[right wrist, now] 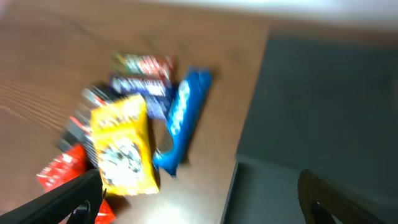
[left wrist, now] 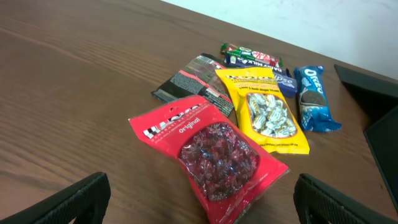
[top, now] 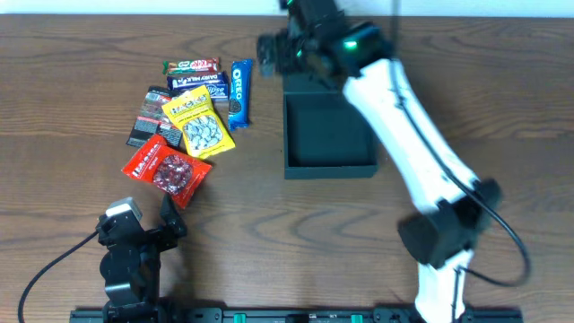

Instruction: Pack container

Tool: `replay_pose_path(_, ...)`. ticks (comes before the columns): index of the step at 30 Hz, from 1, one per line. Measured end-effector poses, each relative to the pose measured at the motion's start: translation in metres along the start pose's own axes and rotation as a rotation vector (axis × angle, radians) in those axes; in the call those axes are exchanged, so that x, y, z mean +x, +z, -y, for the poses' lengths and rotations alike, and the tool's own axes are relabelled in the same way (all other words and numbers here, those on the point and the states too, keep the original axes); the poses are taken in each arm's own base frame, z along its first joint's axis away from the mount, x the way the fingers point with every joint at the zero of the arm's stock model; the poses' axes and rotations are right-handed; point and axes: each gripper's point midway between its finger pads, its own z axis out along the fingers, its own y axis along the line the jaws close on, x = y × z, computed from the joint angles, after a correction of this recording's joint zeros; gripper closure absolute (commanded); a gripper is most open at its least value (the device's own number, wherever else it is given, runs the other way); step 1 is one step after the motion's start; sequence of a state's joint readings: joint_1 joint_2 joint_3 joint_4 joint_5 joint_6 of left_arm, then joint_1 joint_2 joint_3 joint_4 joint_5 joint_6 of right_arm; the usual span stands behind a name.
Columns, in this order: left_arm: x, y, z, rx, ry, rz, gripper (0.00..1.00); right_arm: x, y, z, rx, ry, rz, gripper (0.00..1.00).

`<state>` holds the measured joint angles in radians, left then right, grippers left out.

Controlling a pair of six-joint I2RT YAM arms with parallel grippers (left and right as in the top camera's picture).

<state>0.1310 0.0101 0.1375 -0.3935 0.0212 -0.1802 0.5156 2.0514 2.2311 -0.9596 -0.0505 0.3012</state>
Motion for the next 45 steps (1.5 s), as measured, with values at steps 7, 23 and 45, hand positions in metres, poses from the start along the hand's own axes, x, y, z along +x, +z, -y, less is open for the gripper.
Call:
replay_pose_path(7,0.0,0.0,0.0,0.0,0.0,0.0,0.05,-0.032,-0.051,0.016,0.035,-0.07,0.116,0.01)
replay_pose_path(23,-0.005,0.0,0.015,0.085,-0.038,0.018,0.05,-0.008,-0.039,0.056,0.085,-0.163,-0.017,0.01)
replay_pose_path(45,-0.097,0.039,0.043,0.049,0.064,-0.233,0.05,-0.01,-0.05,0.121,0.15,-0.134,-0.044,0.01)
